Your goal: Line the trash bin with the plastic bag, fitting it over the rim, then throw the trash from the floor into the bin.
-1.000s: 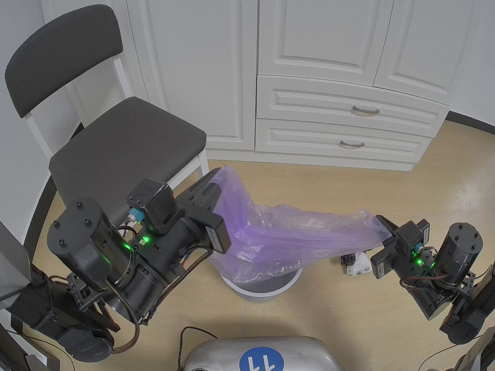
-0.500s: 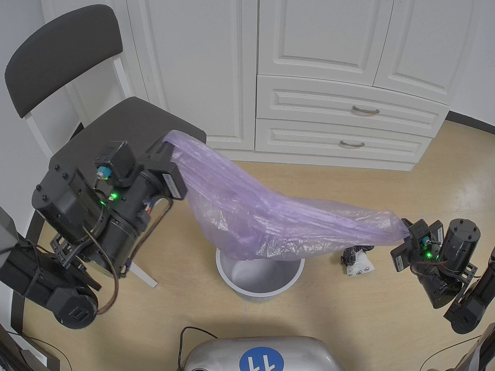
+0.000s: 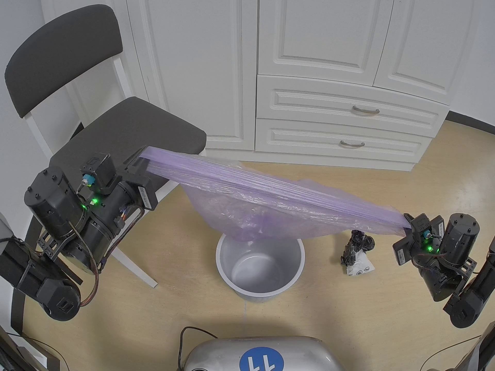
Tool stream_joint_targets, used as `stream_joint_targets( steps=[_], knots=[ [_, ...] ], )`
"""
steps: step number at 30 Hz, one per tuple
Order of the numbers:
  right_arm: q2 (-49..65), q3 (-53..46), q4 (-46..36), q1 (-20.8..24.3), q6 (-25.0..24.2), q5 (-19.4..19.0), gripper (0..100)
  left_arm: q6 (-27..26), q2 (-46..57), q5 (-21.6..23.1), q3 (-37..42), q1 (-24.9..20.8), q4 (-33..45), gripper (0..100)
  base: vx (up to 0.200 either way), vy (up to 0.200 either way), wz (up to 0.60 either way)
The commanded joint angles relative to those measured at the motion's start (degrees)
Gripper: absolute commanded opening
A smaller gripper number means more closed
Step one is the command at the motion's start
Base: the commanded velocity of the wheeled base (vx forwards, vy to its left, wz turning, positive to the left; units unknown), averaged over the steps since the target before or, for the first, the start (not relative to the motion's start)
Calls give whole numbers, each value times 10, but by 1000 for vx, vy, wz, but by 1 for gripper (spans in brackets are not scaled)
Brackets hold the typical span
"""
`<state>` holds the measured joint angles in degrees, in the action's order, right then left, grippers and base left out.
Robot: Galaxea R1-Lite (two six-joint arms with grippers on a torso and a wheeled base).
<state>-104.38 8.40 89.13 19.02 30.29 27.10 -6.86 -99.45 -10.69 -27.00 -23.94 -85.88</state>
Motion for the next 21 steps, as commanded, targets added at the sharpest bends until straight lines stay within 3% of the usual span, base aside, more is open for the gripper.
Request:
stream_joint_targets(
  steps=[1, 6, 7, 8, 11, 15, 18, 21],
  knots=[
    [2, -2, 9, -2, -4, -28, 0, 1, -13, -3, 3, 1, -4, 0, 0, 0, 0],
    [23, -9, 9, -43, -25, -170, 0, 4, -26, 35, 19, 14, -10, 0, 0, 0, 0],
    [24, -9, 9, -47, -25, -179, 0, 4, -25, 38, 20, 15, -10, 0, 0, 0, 0],
    [36, -8, 9, -70, -27, -220, 0, 4, -24, 62, 27, 26, -11, 0, 0, 0, 0],
    [59, -1, -9, -86, -49, -273, 0, 5, -23, 89, 34, 43, -12, 0, 0, 0, 0],
    [106, 37, -102, -87, -133, -337, 0, 9, -26, 117, 39, 60, -12, 0, 0, 0, 0],
    [156, 82, -215, -87, -218, -385, 0, 28, -27, 132, 38, 65, -12, 0, 0, 0, 0],
    [182, 101, -271, -89, -250, -407, 0, 40, -28, 137, 37, 65, -12, 0, 0, 0, 0]
  ],
)
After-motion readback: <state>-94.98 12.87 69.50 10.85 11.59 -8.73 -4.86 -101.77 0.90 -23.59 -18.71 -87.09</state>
